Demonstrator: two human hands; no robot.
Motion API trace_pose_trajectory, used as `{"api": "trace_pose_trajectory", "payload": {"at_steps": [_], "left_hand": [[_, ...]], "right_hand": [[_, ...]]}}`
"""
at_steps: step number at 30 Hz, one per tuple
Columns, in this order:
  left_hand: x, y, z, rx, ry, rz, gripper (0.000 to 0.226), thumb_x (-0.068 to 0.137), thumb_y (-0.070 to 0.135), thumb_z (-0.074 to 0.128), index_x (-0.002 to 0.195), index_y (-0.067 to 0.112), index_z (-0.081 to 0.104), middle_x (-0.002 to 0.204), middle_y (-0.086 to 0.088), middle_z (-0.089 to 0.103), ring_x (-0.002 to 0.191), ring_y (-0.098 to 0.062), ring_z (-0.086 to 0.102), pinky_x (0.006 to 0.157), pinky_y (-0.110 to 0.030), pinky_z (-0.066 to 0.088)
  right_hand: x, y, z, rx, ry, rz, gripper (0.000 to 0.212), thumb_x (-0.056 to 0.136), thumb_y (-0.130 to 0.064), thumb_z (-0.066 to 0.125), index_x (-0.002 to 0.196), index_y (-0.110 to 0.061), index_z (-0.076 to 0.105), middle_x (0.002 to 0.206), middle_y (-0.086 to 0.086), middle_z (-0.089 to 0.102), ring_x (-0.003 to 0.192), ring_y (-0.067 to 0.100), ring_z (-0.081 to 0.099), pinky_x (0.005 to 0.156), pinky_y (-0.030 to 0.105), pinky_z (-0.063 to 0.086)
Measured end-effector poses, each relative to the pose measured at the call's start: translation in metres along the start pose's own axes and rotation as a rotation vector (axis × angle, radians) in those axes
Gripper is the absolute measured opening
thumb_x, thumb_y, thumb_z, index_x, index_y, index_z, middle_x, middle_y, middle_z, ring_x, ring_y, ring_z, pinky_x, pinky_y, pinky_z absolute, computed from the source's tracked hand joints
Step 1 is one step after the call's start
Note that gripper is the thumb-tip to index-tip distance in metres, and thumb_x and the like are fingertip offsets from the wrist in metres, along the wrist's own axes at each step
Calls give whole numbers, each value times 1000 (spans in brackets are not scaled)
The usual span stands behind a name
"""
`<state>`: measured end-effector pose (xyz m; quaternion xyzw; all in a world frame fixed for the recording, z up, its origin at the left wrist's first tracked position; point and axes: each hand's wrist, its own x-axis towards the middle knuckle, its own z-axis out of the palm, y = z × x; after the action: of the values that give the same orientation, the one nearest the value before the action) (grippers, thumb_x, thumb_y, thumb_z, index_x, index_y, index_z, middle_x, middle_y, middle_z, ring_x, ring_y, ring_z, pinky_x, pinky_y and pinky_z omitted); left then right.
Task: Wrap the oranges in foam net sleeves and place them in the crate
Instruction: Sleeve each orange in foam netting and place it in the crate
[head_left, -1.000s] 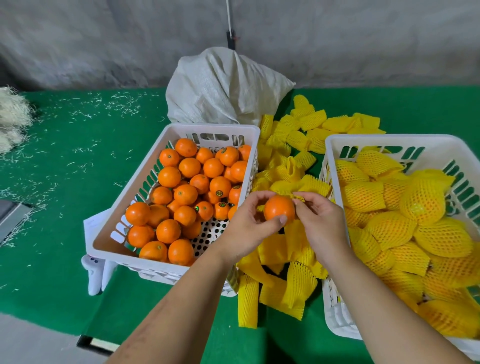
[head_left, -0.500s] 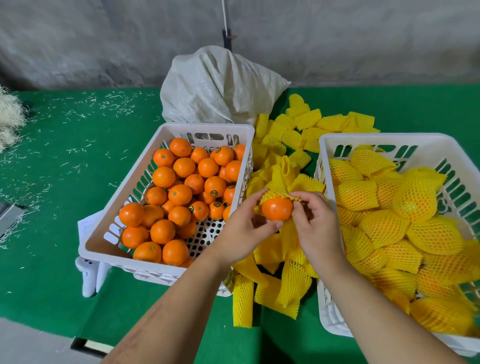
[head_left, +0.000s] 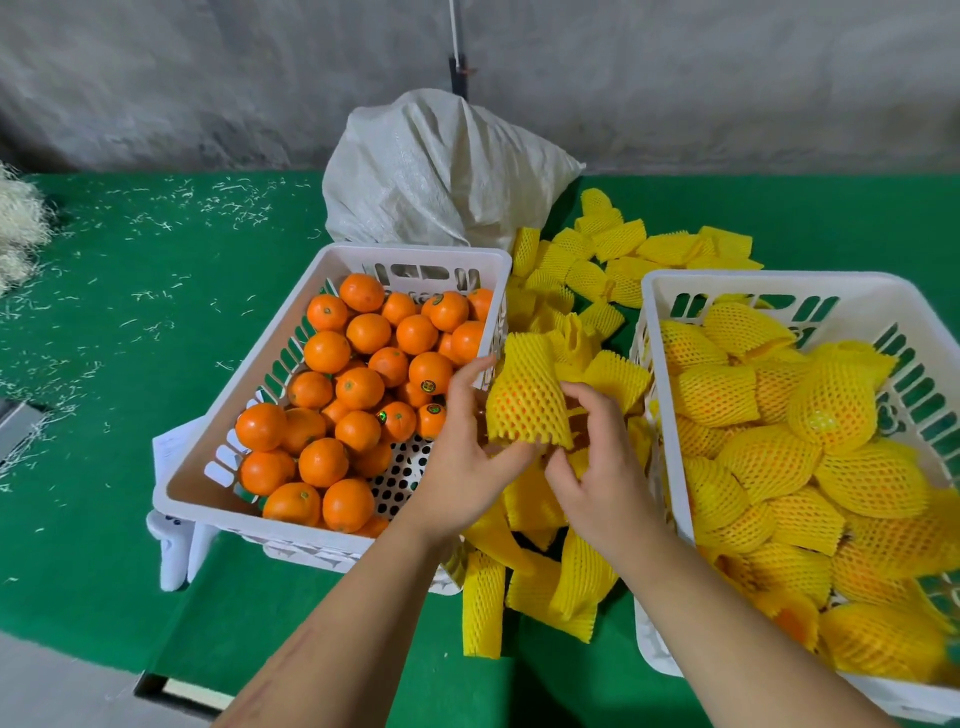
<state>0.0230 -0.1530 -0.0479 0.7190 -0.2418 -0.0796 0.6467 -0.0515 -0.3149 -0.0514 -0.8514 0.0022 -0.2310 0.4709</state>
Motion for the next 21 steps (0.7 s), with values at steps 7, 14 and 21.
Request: {"api": "trace_pose_trajectory", "payload": {"at_steps": [7,14,21], "left_hand": [[-1,7,8,183,-14,0,71,88,38,85,146,28,44,131,14,62,119,-12,65,90,-36,60],[3,2,5,103,144,22,77,86,11,87,145,18,39,119,23,64,104,-6,68,79,-21,57],[-1,-3,12,350,-13,53,58,100,28,71,151,36,44,136,22,56,128,3,53,96,-8,42]], "right_hand": [[5,4,-6,-58,208,-49,40,91,-6,51,129,-8,62,121,2,55,115,4,50,89,2,40],[4,-7,-6,309,-11,147,29,88,-36,54,115,-30,63,109,-11,64,102,7,62,82,17,50],[8,-9,4,440,-354,511,70,58,-80,76,115,-81,35,122,-39,56,117,-9,57,83,10,51]]}}
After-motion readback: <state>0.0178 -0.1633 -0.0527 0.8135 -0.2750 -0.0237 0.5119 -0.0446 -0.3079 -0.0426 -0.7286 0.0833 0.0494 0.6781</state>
